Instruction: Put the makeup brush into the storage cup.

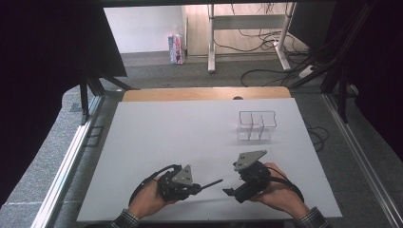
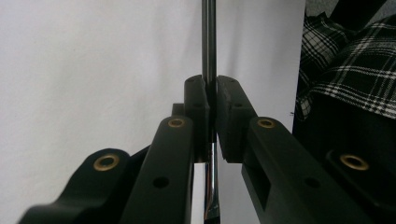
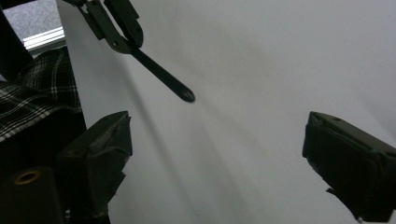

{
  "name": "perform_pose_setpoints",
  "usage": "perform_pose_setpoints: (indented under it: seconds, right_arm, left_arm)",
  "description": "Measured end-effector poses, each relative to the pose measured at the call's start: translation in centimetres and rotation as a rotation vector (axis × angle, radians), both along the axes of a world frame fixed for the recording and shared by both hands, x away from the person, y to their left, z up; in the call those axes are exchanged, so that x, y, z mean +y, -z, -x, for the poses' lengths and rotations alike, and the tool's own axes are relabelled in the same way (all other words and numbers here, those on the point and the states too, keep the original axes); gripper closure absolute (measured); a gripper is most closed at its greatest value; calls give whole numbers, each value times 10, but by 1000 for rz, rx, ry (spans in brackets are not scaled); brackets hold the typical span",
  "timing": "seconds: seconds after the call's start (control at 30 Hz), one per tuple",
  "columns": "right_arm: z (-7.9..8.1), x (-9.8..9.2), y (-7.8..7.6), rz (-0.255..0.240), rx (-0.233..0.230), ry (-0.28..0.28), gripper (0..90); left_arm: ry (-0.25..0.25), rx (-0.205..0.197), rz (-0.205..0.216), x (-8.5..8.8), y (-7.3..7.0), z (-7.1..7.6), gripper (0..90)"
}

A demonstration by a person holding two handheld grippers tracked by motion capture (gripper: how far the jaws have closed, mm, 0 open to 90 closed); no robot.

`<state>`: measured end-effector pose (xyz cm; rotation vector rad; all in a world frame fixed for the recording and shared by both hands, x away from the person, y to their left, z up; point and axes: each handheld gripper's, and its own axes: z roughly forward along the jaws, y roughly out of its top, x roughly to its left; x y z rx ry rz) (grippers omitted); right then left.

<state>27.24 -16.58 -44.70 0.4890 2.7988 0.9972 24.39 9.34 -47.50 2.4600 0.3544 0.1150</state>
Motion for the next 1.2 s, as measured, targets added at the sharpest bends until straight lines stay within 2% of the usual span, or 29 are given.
perform_pose_setpoints:
  seconds: [0.1,0.2,0.23,0.4,0.43,0.47,0.5,0.53,0.6,0.63,0.77,0.83,0.87,0.9,0.97,1.0,1.03,1.07,1.1,1.13,1.17,1.2]
  right_arm:
    - [0,3,1,17,8,-29,176]
    - [0,8,2,33,34,-60,256]
    - [0,10,4,39,55,-78,308]
    - [3,16,7,69,53,-134,423]
    - [3,16,7,69,53,-134,423]
    - [4,19,8,79,50,-169,476]
    - [4,19,8,79,50,-169,476]
    - [4,21,9,88,51,-188,527]
    - [4,22,9,93,53,-198,551]
    - [4,24,11,102,52,-224,603]
    - [6,27,14,122,58,-281,720]
    - [7,27,14,127,61,-289,747]
    - [7,27,15,129,78,-302,770]
    - [7,26,15,129,109,-339,827]
    - [8,26,14,155,113,-347,832]
    - [9,26,14,150,111,-351,833]
    - [8,25,13,159,114,-347,834]
    - [8,24,13,143,119,-345,834]
    - [8,23,12,138,118,-331,833]
    - [7,22,11,132,115,-316,833]
    - [6,21,12,118,124,-307,833]
    - [5,20,11,123,107,-284,834]
  left_arm:
    - [13,1,-9,-3,0,0,844]
    - [25,2,-14,-6,1,1,844]
    - [34,4,-18,-8,0,1,844]
    - [55,0,-31,-12,0,2,844]
    - [59,-2,-34,-13,0,2,844]
    - [62,0,-28,-14,0,3,844]
    - [71,-4,-41,-15,0,3,844]
    - [74,-5,-43,-16,0,3,844]
    - [85,-6,-50,-18,0,4,844]
    - [88,-4,-50,-19,0,5,844]
    - [110,2,-62,-21,2,7,844]
    - [116,0,-61,-22,2,8,843]
    - [119,-2,-70,-22,3,9,841]
    - [121,-9,-69,-23,4,9,823]
    - [119,-11,-43,-21,4,8,811]
    - [119,-11,-43,-21,4,8,797]
    - [100,-21,-28,-20,4,8,725]
    - [62,-42,-18,-18,3,6,661]
    - [62,-42,-18,-18,3,6,633]
    - [21,-57,1,-13,1,4,593]
    - [21,-57,1,-13,1,4,536]
    - [-10,-57,17,-11,0,3,485]
